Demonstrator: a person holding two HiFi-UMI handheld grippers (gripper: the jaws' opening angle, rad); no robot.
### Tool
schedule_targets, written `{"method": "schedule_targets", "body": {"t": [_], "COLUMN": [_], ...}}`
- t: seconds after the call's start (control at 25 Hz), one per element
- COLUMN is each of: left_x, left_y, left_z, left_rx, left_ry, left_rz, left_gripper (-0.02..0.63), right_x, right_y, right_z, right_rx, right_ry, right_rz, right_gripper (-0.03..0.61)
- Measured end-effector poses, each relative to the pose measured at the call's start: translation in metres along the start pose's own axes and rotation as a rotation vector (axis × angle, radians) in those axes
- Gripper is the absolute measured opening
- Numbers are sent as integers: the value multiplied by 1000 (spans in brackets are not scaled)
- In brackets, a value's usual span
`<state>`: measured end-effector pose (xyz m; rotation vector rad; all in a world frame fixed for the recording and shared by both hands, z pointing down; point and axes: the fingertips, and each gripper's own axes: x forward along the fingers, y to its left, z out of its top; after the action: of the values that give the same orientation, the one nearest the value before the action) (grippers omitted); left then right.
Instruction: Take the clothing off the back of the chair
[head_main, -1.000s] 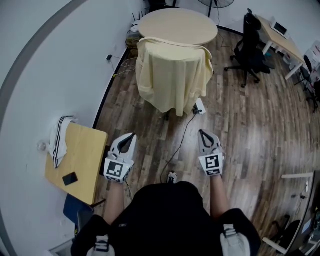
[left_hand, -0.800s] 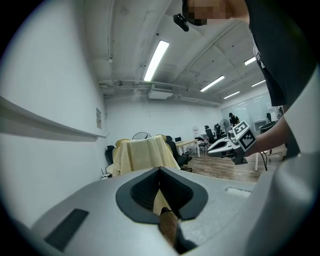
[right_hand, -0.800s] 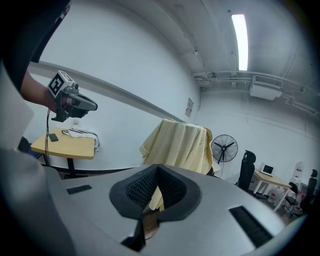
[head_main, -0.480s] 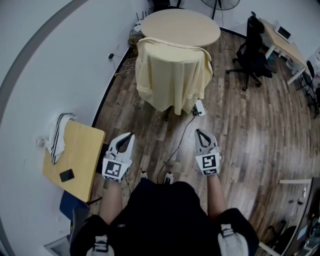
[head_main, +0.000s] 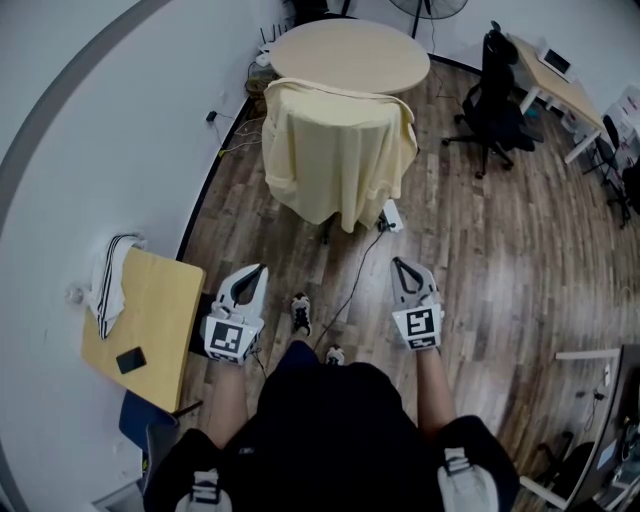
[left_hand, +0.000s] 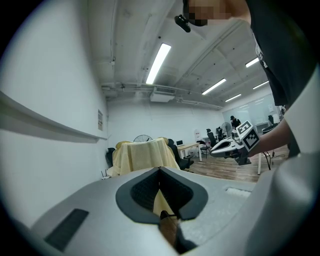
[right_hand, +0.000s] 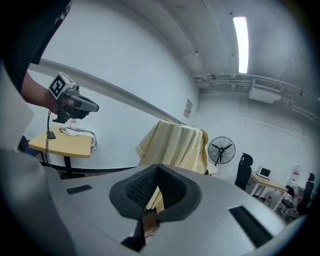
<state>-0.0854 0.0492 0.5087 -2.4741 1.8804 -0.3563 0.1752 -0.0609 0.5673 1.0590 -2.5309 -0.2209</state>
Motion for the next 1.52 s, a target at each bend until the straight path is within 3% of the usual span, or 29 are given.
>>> {"method": "schedule_targets", "body": {"t": [0.8,1.52], "left_x": [35,127], "left_y": [57,123], "left_z": [-17,-13], "left_rx": [-33,-42], "left_ry": [-5,-34], "left_rz": [6,-48], "left_gripper": [0,0], "right_x": [55,132], "right_y": [-2,-46], "right_z": [12,27], "right_rx": [-15,-12], "right_ry": [10,45], "right_rz": [-18,-86], "right_gripper": [-6,-6]}}
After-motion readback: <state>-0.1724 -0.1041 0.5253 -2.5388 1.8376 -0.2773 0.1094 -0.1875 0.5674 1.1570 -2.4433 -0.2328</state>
